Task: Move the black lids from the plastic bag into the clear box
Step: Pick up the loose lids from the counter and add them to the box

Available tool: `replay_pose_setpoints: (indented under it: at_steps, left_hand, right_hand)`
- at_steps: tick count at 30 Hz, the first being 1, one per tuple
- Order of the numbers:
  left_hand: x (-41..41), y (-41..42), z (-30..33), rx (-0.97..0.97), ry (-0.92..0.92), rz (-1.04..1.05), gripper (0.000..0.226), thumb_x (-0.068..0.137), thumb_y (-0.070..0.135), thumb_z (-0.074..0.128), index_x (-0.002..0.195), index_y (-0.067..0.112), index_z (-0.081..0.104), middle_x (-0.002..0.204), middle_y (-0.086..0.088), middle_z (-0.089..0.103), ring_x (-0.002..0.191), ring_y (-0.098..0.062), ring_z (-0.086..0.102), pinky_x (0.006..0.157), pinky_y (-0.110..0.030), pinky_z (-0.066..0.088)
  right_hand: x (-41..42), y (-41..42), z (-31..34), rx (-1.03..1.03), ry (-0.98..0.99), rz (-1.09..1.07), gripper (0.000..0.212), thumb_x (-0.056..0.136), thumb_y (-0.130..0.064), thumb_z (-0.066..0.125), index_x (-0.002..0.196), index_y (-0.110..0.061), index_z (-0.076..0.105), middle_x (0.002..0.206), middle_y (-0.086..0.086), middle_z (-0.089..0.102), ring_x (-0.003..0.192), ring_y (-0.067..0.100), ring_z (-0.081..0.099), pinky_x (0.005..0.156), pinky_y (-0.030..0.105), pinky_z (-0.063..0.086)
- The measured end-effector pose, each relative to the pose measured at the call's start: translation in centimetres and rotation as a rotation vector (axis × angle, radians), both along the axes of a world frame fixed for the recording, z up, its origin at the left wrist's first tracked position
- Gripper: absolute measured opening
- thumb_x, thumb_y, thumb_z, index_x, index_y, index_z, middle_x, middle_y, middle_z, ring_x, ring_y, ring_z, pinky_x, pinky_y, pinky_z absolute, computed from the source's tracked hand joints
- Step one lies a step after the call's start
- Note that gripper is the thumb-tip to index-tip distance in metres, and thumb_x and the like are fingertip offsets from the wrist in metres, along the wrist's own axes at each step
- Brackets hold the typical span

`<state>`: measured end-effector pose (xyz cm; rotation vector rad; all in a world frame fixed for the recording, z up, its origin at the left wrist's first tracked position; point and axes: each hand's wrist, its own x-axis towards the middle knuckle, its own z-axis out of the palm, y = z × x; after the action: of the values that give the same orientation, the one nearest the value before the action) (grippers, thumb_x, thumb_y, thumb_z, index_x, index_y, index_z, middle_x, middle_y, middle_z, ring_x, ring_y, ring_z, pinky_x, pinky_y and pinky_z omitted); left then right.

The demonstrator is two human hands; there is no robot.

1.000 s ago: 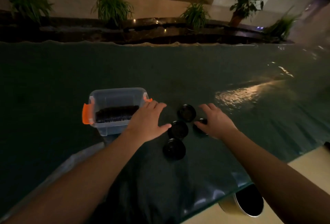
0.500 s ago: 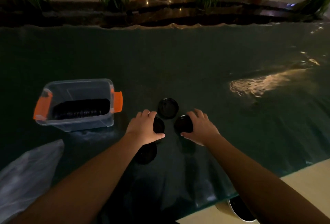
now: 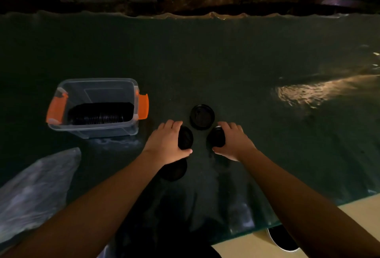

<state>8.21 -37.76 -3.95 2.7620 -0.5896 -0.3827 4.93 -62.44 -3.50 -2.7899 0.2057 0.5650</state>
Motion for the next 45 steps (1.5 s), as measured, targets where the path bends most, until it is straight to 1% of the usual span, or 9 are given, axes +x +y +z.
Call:
replay_pose_setpoints:
  at_steps: [11, 14, 16, 20, 24, 30, 34, 39, 45]
  left_hand:
    - [-3.6, 2.8, -1.1, 0.079, 0.074, -0.106, 0.097, 0.066, 0.077, 0.067, 0.142, 0.022, 0.041, 0.137, -0.001, 0.045, 0.125, -0.025, 0.044, 0.094, -0.047, 0.048]
    - [-3.9, 2.9, -1.8, 0.087, 0.135, -0.125, 0.108, 0.06, 0.08, 0.069, 0.144, 0.022, 0.038, 0.139, -0.002, 0.043, 0.126, -0.026, 0.043, 0.095, -0.047, 0.049]
    - [-4.1, 2.8, -2.2, 0.082, 0.178, -0.137, 0.112, 0.06, 0.074, 0.075, 0.148, 0.02, 0.032, 0.143, -0.003, 0.04, 0.129, -0.027, 0.041, 0.097, -0.048, 0.05]
    - [-3.8, 2.7, -2.5, 0.018, 0.177, -0.091, 0.103, 0.069, 0.06, 0.079, 0.149, 0.017, 0.03, 0.143, -0.005, 0.042, 0.13, -0.027, 0.041, 0.099, -0.047, 0.051]
    - [-2.2, 2.9, -2.2, -0.031, 0.118, -0.005, 0.104, 0.07, 0.06, 0.077, 0.15, 0.015, 0.029, 0.141, -0.006, 0.04, 0.128, -0.026, 0.039, 0.099, -0.045, 0.051]
    - [0.4, 3.1, -2.4, -0.019, 0.121, 0.055, 0.12, 0.07, 0.065, 0.077, 0.158, 0.012, 0.014, 0.147, -0.009, 0.038, 0.134, -0.029, 0.036, 0.106, -0.046, 0.045]
    - [0.7, 3.5, -2.7, -0.022, 0.192, 0.086, 0.131, 0.064, 0.068, 0.081, 0.159, 0.014, 0.008, 0.151, -0.008, 0.035, 0.138, -0.03, 0.034, 0.109, -0.047, 0.041]
    - [-0.3, 4.4, -3.2, -0.021, 0.133, 0.085, 0.129, 0.063, 0.066, 0.083, 0.158, 0.014, 0.013, 0.148, -0.007, 0.041, 0.134, -0.027, 0.039, 0.106, -0.046, 0.045]
    - [-1.0, 5.7, -3.5, -0.044, 0.103, 0.108, 0.129, 0.061, 0.066, 0.083, 0.158, 0.016, 0.014, 0.146, -0.006, 0.044, 0.133, -0.027, 0.042, 0.105, -0.046, 0.045]
  right_hand:
    - [3.3, 2.3, 3.0, 0.02, -0.178, 0.018, 0.088, 0.07, -0.059, 0.078, 0.143, -0.028, 0.04, 0.137, 0.004, 0.045, 0.129, 0.029, 0.042, 0.1, 0.049, 0.049]
    - [4.8, 3.1, 3.1, 0.013, -0.17, 0.029, 0.09, 0.069, -0.061, 0.079, 0.143, -0.028, 0.04, 0.138, 0.003, 0.045, 0.13, 0.028, 0.042, 0.101, 0.049, 0.048]
    - [5.6, 3.5, 3.0, -0.001, -0.156, 0.041, 0.091, 0.069, -0.063, 0.078, 0.144, -0.028, 0.039, 0.14, 0.004, 0.044, 0.132, 0.029, 0.04, 0.103, 0.05, 0.047]
    - [7.3, 4.1, 2.6, -0.04, -0.129, 0.067, 0.092, 0.07, -0.062, 0.079, 0.145, -0.027, 0.039, 0.14, 0.007, 0.044, 0.132, 0.031, 0.041, 0.101, 0.051, 0.048]
    - [8.5, 4.2, 1.8, -0.067, -0.1, 0.072, 0.092, 0.071, -0.062, 0.079, 0.145, -0.025, 0.04, 0.139, 0.008, 0.044, 0.132, 0.031, 0.041, 0.1, 0.051, 0.048]
    - [9.3, 4.4, 0.9, -0.073, -0.026, 0.073, 0.102, 0.064, -0.066, 0.081, 0.147, -0.026, 0.036, 0.14, 0.007, 0.042, 0.132, 0.033, 0.042, 0.101, 0.054, 0.048]
    - [9.2, 4.5, 0.3, -0.038, -0.007, 0.064, 0.11, 0.062, -0.062, 0.084, 0.151, -0.03, 0.028, 0.148, 0.008, 0.036, 0.136, 0.034, 0.039, 0.102, 0.055, 0.047]
    - [8.8, 4.9, -0.1, -0.029, 0.036, 0.086, 0.099, 0.07, -0.046, 0.082, 0.15, -0.035, 0.027, 0.143, 0.008, 0.041, 0.132, 0.033, 0.041, 0.098, 0.053, 0.05]
    - [6.5, 6.9, 1.1, 0.031, -0.021, 0.119, 0.095, 0.068, -0.049, 0.079, 0.148, -0.034, 0.03, 0.141, 0.006, 0.041, 0.131, 0.031, 0.041, 0.098, 0.051, 0.05]
